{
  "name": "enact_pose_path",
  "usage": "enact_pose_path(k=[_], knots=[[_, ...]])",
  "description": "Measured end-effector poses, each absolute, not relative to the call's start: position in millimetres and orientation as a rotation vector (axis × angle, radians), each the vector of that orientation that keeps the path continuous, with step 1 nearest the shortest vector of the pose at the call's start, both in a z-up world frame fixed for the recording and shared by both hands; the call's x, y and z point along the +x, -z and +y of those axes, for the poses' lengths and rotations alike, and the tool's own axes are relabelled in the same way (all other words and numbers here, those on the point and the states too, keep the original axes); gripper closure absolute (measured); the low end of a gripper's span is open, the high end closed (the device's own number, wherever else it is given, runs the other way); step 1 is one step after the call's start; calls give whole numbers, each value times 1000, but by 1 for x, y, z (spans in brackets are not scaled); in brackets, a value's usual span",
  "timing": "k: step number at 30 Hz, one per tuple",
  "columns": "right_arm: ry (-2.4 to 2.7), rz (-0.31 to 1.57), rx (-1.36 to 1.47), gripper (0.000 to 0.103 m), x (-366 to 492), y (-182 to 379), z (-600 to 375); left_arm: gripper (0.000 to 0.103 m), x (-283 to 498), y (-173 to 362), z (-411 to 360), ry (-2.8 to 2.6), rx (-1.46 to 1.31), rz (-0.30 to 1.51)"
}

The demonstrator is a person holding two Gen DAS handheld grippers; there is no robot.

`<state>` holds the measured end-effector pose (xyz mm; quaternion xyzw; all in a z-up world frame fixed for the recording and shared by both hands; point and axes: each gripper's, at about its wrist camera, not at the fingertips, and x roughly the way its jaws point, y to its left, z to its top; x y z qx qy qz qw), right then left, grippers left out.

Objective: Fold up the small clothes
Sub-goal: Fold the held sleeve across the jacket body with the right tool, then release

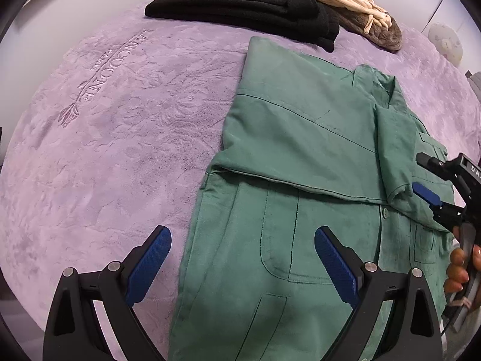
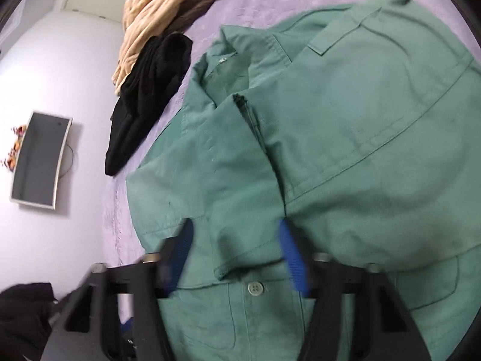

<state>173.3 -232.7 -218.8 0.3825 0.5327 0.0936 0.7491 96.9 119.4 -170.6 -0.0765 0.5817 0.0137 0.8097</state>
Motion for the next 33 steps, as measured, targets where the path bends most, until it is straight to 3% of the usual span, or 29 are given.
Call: enact_pose_path(k=[1, 6, 9, 16, 20, 27, 33], knots=[[-230, 1157, 822, 101, 177, 215, -225, 6, 96, 172, 121, -30, -167, 1247], [-352, 1138, 573, 101, 184, 181, -164, 6, 91, 175, 135, -51, -173, 1258], [-218, 1068, 550, 99, 173, 170, -176, 6, 89, 174, 149, -76, -180, 1260], [-1, 1103, 876, 95, 177, 223, -260, 6, 84, 175, 170, -99, -175, 1244], [-246, 1159, 1087, 95, 194, 249, -235, 6, 83, 179, 167, -79, -183, 1255], [-570, 1255, 645, 96, 207, 210, -101, 6, 85, 180, 163, -70, -163, 1259], [-486, 1262, 626, 95, 177, 204, -128, 6, 88, 174, 162, -71, -157, 1247]])
